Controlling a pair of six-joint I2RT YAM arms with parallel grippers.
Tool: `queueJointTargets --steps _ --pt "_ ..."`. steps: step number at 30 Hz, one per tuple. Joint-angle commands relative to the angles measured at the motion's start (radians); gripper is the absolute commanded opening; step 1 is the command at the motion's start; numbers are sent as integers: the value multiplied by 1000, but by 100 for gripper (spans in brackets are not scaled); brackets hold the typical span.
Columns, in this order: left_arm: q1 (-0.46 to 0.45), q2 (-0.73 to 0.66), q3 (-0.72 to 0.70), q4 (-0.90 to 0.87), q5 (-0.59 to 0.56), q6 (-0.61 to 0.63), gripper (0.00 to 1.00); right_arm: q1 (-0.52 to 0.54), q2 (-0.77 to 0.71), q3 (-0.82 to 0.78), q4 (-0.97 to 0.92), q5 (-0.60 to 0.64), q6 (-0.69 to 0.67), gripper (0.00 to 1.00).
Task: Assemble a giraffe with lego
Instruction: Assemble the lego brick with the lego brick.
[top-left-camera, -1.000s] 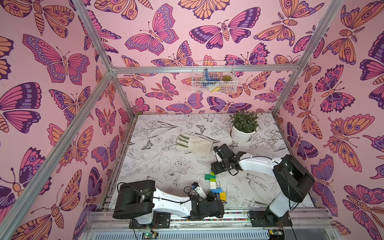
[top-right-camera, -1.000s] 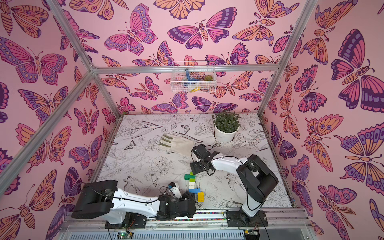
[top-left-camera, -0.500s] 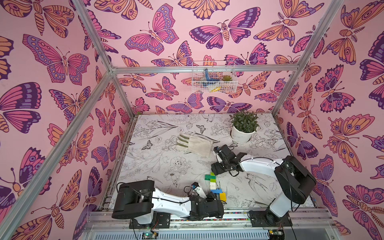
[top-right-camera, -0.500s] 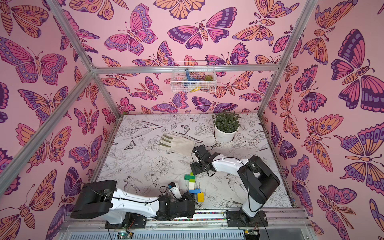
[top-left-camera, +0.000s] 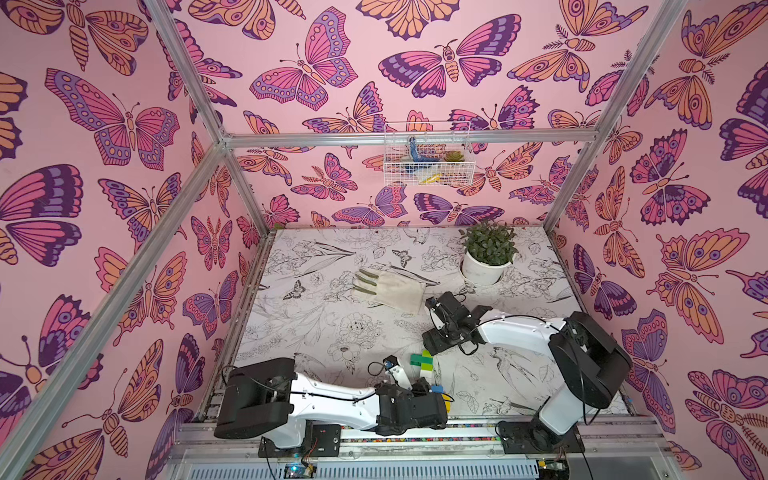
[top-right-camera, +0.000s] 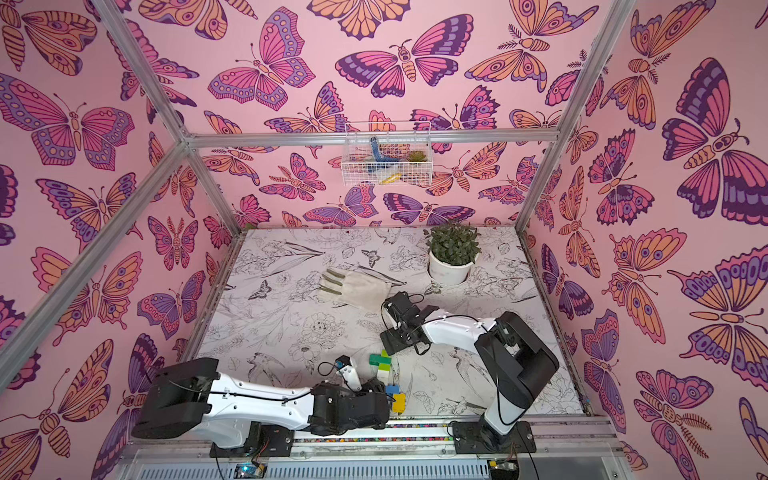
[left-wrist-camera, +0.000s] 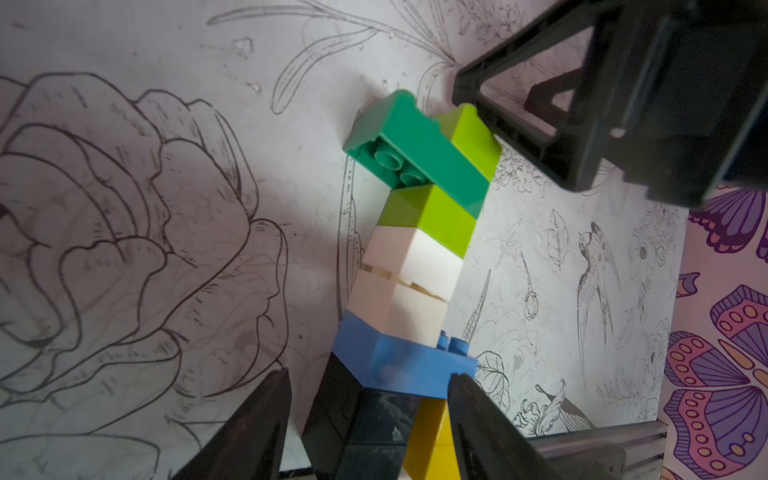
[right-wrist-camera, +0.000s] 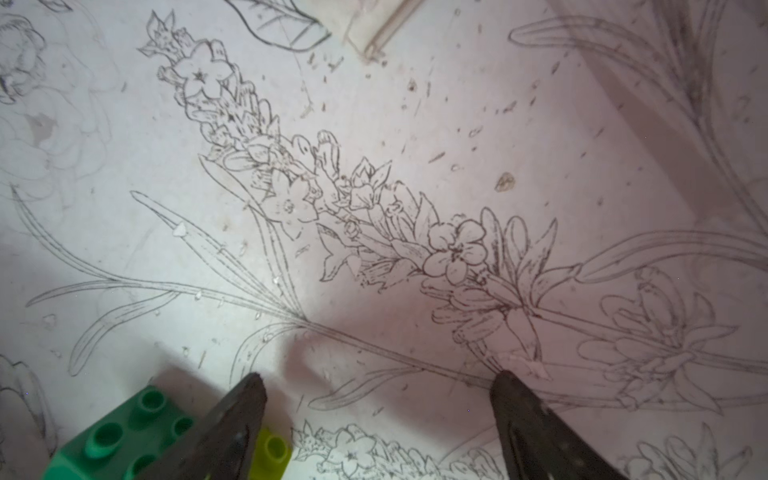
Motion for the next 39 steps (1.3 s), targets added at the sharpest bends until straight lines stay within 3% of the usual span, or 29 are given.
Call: queueJointTargets --steps 1,13,23,39 --pt "4 -33 59 -133 4 87 66 2 20 29 -64 -11 7 89" --pt "-81 29 124 -326 119 32 66 -3 53 64 -59 -21 13 89" --pt "-83 40 90 -322 98 -46 65 -7 66 63 -57 -28 9 89" --pt "-92 53 88 -314 195 -4 65 -8 82 66 -54 -35 9 89"
